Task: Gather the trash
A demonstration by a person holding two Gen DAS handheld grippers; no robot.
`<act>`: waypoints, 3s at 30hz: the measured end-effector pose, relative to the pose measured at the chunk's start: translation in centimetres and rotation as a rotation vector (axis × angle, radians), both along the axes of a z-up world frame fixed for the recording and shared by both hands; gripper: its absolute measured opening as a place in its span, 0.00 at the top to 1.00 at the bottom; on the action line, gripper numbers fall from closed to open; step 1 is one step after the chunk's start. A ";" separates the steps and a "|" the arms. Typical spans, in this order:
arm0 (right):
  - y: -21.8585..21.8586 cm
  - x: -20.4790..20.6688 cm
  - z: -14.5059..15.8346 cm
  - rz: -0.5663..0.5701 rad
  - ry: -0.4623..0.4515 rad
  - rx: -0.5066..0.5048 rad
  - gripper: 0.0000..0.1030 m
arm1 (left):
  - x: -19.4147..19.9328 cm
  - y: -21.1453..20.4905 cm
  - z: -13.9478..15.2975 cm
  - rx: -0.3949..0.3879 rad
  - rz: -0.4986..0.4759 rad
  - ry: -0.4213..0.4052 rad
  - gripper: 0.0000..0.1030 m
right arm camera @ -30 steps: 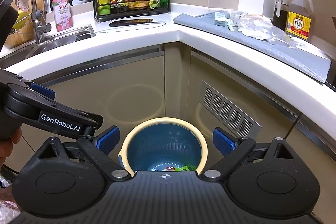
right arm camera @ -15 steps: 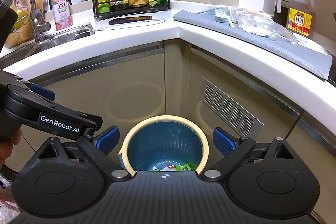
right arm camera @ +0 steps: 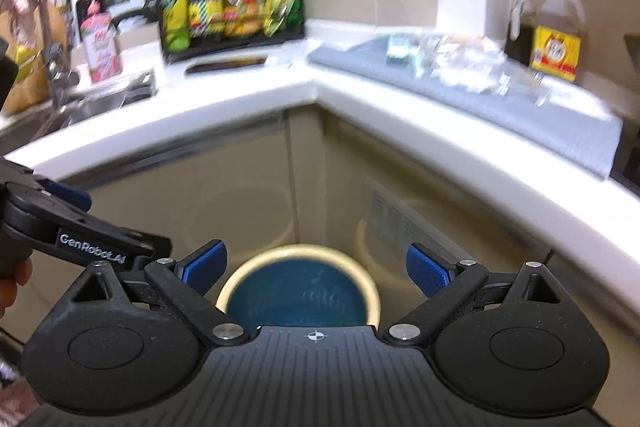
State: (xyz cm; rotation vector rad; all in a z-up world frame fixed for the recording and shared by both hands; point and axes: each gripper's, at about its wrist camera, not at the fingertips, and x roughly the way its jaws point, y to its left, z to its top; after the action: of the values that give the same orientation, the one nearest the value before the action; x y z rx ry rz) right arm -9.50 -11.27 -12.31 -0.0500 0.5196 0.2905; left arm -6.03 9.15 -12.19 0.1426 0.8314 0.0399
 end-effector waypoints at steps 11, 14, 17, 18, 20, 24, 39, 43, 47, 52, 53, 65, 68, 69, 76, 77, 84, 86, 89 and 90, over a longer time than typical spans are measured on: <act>-6.2 8.7 5.7 -0.130 -0.165 0.060 0.00 | 9.2 -2.9 5.9 -0.036 -0.023 -0.097 0.00; -7.5 12.0 6.6 -0.159 -0.182 0.073 0.00 | 12.6 -3.7 7.2 -0.035 -0.018 -0.117 0.00; -9.0 15.6 7.1 -0.182 -0.185 0.095 0.00 | 16.1 -4.7 8.0 -0.030 -0.022 -0.140 0.00; -9.4 16.9 7.1 -0.193 -0.182 0.105 0.00 | 17.4 -5.1 8.2 -0.030 -0.024 -0.146 0.00; -10.3 19.4 7.2 -0.214 -0.172 0.135 0.00 | 20.2 -5.9 8.5 -0.027 -0.026 -0.150 0.00; -11.3 24.6 6.9 -0.259 -0.151 0.160 0.00 | 26.5 -7.6 9.2 -0.048 -0.038 -0.166 0.00; -9.4 38.9 3.6 -0.199 -0.057 -0.015 0.00 | 45.6 -11.6 5.5 -0.126 -0.092 -0.078 0.00; -9.5 40.6 2.6 -0.252 -0.016 -0.041 0.00 | 48.4 -13.4 4.0 -0.132 -0.139 -0.020 0.00; -10.3 40.3 2.3 -0.253 -0.040 -0.004 0.28 | 49.9 -14.1 2.9 -0.145 -0.120 0.008 0.07; -10.5 39.4 2.7 -0.231 -0.088 -0.032 0.94 | 49.7 -13.3 3.2 -0.250 -0.104 0.044 0.56; -10.6 39.2 2.9 -0.230 -0.103 -0.023 0.99 | 49.4 -13.2 3.5 -0.244 -0.103 0.022 0.56; -13.3 32.2 7.8 -0.323 -0.366 0.079 1.00 | 43.2 -11.8 9.5 -0.259 -0.158 -0.150 0.57; -13.4 30.4 8.9 -0.327 -0.394 0.073 1.00 | 41.1 -11.5 10.5 -0.258 -0.169 -0.166 0.57; -13.4 29.8 9.2 -0.327 -0.402 0.071 1.00 | 40.2 -11.4 10.9 -0.247 -0.171 -0.176 0.57; -13.1 25.3 11.2 -0.310 -0.433 0.095 1.00 | 33.6 -10.4 13.3 -0.220 -0.186 -0.229 0.57; -13.0 24.6 11.4 -0.304 -0.436 0.100 1.00 | 32.5 -10.2 13.7 -0.220 -0.187 -0.236 0.57; -10.8 19.6 11.7 -0.217 -0.445 0.103 1.00 | 23.9 -8.2 14.0 -0.227 -0.194 -0.242 0.57; -10.2 18.3 11.5 -0.193 -0.430 0.111 1.00 | 21.5 -7.4 13.4 -0.236 -0.191 -0.228 0.57; -9.1 16.2 11.1 -0.152 -0.405 0.116 1.00 | 18.4 -6.2 12.0 -0.247 -0.181 -0.194 0.57; -8.8 15.4 10.9 -0.139 -0.398 0.117 1.00 | 17.3 -5.9 11.6 -0.239 -0.175 -0.187 0.57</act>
State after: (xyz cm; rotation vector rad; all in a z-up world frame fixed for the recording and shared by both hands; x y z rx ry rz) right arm 5.86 -20.03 -1.37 0.0419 0.1094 0.1679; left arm 11.28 3.22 -0.59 -0.0142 0.6291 -0.2078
